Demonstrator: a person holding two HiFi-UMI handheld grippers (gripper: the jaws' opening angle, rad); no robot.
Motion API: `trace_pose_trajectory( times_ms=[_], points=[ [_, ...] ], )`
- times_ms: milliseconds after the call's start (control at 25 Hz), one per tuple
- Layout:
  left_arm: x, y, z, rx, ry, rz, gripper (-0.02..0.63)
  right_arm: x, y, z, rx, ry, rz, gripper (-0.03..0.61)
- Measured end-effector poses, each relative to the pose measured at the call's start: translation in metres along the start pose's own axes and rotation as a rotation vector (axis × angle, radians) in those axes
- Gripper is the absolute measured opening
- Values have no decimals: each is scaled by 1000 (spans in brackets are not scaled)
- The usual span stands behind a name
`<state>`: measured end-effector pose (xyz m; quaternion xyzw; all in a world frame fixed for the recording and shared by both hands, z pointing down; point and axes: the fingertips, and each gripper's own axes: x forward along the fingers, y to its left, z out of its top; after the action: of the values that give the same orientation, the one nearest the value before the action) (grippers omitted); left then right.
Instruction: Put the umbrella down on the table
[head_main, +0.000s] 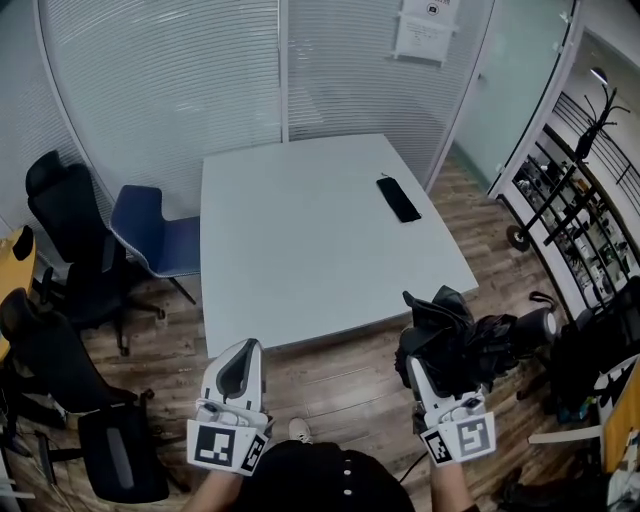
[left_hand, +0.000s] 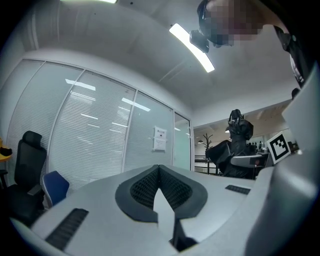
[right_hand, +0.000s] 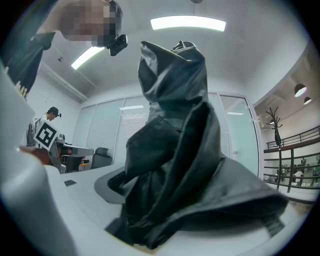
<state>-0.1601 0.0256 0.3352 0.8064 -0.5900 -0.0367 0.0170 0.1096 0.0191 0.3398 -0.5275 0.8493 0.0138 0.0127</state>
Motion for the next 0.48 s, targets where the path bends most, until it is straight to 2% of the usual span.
trace_pose_trajectory(
  times_ms=[480],
  points=[
    [25,20,-19,-31,49,-48,14,17,10,-20,6,37,3,308]
  ],
)
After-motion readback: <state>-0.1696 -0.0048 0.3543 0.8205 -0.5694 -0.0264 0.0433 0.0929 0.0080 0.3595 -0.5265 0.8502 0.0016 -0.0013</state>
